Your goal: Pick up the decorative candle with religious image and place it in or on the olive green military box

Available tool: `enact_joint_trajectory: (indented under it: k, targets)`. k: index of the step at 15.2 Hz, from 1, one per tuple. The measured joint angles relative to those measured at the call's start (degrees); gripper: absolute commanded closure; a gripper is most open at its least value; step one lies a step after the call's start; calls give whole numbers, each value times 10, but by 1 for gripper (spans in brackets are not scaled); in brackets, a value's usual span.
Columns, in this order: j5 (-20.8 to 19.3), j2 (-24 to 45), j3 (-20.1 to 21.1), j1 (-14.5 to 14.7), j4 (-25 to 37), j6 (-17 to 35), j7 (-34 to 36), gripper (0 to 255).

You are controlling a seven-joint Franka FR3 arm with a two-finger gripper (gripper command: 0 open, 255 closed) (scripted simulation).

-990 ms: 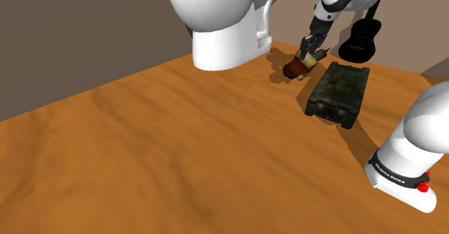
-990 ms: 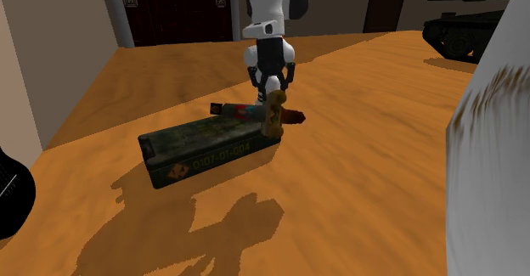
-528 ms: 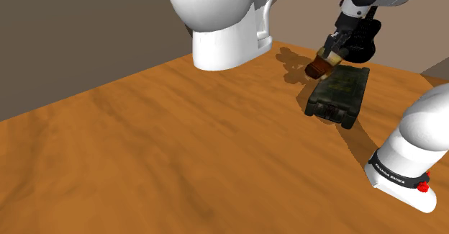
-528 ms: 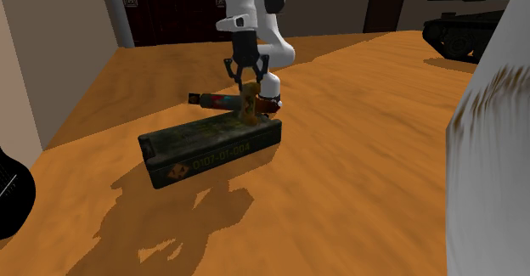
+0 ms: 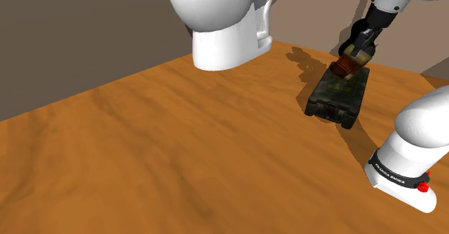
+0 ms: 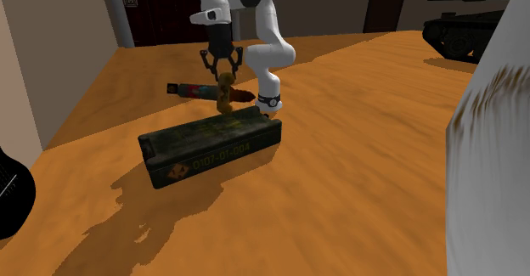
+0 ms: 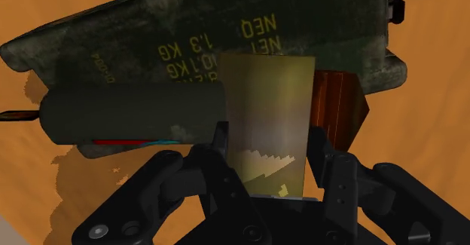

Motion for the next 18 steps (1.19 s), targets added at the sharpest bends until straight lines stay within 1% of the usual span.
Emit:
enact_joint_trajectory:
  k: [1,4,8,13,15,18]
  targets:
    - [-6,-7,-7,-7,2,-8,-11,255]
    - [-14,-12,-19,-14,-13,2,-22,255]
    - [-19,-5,-31,-16,-35,31,-28,255]
    - [-24,8,-43,-16,-62,80,-32,255]
    - [-27,8,-44,-17,-74,103,-30,255]
    - [-25,33,-60,-13,-84,176,-40,255]
